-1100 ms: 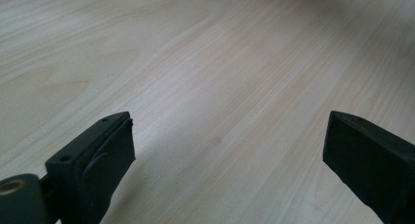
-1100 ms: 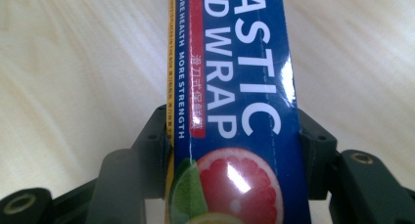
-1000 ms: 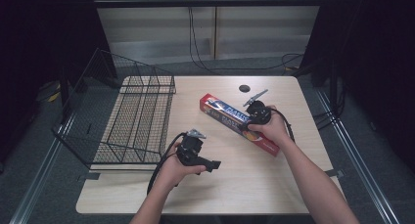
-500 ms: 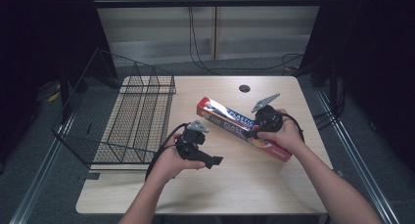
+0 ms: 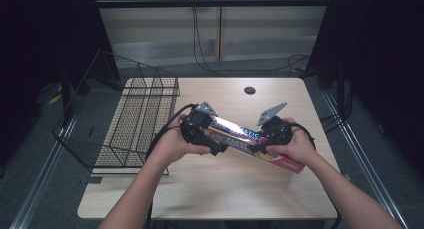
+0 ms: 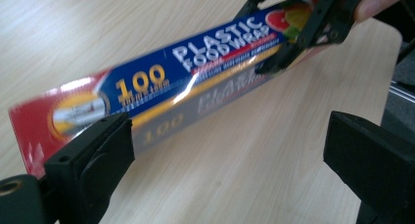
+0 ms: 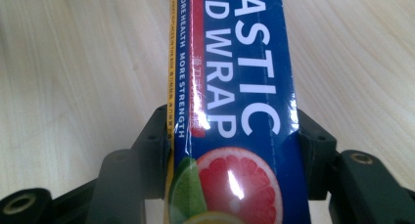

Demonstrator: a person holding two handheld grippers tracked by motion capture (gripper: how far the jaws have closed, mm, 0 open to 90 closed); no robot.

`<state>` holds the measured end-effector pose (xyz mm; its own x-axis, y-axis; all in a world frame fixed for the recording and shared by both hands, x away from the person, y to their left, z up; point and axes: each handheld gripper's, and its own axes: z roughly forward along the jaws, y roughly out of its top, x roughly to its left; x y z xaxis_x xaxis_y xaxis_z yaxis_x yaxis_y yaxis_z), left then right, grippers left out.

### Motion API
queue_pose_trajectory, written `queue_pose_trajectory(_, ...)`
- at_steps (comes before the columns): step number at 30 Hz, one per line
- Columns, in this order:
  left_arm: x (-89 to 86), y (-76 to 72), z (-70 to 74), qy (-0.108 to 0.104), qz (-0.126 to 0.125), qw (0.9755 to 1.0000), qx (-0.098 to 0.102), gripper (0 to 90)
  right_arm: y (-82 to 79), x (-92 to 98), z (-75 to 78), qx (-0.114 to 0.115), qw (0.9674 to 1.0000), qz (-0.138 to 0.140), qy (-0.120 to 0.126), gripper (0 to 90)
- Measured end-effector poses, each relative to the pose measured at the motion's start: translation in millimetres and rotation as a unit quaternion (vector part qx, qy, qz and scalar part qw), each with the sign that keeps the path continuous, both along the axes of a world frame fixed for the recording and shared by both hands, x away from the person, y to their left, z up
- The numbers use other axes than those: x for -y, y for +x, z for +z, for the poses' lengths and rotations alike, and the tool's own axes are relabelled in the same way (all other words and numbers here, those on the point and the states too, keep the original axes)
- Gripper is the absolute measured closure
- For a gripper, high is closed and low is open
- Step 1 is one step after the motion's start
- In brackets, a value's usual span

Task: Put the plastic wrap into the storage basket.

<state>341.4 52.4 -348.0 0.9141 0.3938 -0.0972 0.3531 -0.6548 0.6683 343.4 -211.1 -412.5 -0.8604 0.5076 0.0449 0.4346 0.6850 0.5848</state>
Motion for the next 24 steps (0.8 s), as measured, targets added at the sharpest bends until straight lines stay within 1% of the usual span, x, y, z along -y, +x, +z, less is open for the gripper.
queue_pose_trajectory(1,1.7,1.1,1.0,-0.007,0.003,0.9999,-0.006,4.8,-1.8,-0.6,0.4,0.001,1.0,0.002,-0.005,44.9)
queue_pose_trajectory(2,3.2,1.9,2.0,-0.006,0.007,0.9999,-0.006,5.1,-3.0,-0.9,0.8,0.001,1.0,0.006,-0.006,44.9)
queue_pose_trajectory(3,4.3,3.5,2.8,-0.002,0.001,1.0,-0.003,5.2,-4.2,-1.2,1.0,0.003,0.9999,0.011,-0.007,44.9)
queue_pose_trajectory(5,4.9,4.3,3.3,0.0,-0.001,1.0,-0.003,5.2,-6.8,-2.0,2.0,0.005,0.9998,0.016,-0.008,44.8)
queue_pose_trajectory(6,6.8,7.1,3.0,0.005,-0.002,1.0,-0.006,5.2,-8.5,-2.7,2.9,0.003,0.9997,0.022,-0.008,44.8)
queue_pose_trajectory(7,6.8,9.3,3.2,0.015,-0.01,0.9998,0.0,5.1,-10.0,-3.5,3.8,0.002,0.9996,0.025,-0.01,44.8)
queue_pose_trajectory(9,9.2,9.8,0.9,0.016,-0.002,0.9999,-0.005,5.1,-11.8,-4.2,4.5,0.005,0.9994,0.034,-0.009,44.8)
queue_pose_trajectory(10,9.9,10.3,0.2,0.022,-0.003,0.9998,-0.004,5.1,-13.3,-5.1,5.1,0.0,0.9994,0.033,-0.011,44.8)
queue_pose_trajectory(11,9.9,10.3,0.2,0.022,-0.003,0.9998,-0.004,5.2,-13.9,-5.6,5.0,0.001,0.9993,0.037,-0.011,44.8)
queue_pose_trajectory(12,11.3,12.5,-1.3,0.036,-0.005,0.9994,-0.001,5.2,-15.1,-6.4,5.3,0.002,0.999,0.041,-0.015,44.9)
queue_pose_trajectory(13,12.4,14.0,-2.5,0.036,-0.007,0.9993,-0.004,5.2,-15.2,-6.4,5.5,0.002,0.9988,0.045,-0.017,44.9)
queue_pose_trajectory(15,15.3,15.7,-5.6,0.044,-0.009,0.9989,-0.009,5.5,-16.7,-7.7,5.7,0.0,0.9985,0.052,-0.018,44.9)
queue_pose_trajectory(16,17.1,16.7,-7.4,0.054,-0.016,0.9984,-0.008,5.5,-17.0,-8.3,6.1,0.001,0.9982,0.057,-0.02,44.9)
queue_pose_trajectory(17,19.0,17.3,-8.9,0.058,-0.022,0.998,-0.009,5.4,-17.6,-9.3,6.6,0.004,0.9978,0.062,-0.022,44.9)
queue_pose_trajectory(19,22.2,17.9,-10.9,0.06,-0.026,0.9978,-0.012,5.3,-18.9,-10.6,8.4,0.004,0.9976,0.067,-0.018,45.0)
queue_pose_trajectory(20,24.4,18.3,-11.7,0.063,-0.037,0.9973,-0.011,5.1,-19.0,-10.9,9.2,0.005,0.9973,0.071,-0.016,45.0)
queue_pose_trajectory(22,27.6,19.1,-12.5,0.069,-0.041,0.9967,-0.011,5.1,-20.2,-12.0,12.4,0.008,0.9968,0.079,-0.013,45.0)
queue_pose_trajectory(23,27.6,19.1,-12.5,0.069,-0.041,0.9967,-0.011,5.1,-20.2,-12.0,12.4,0.008,0.9968,0.079,-0.013,45.0)
queue_pose_trajectory(24,30.2,19.6,-13.4,0.071,-0.045,0.9964,-0.012,5.2,-20.3,-12.3,15.5,0.016,0.9962,0.085,-0.012,44.9)
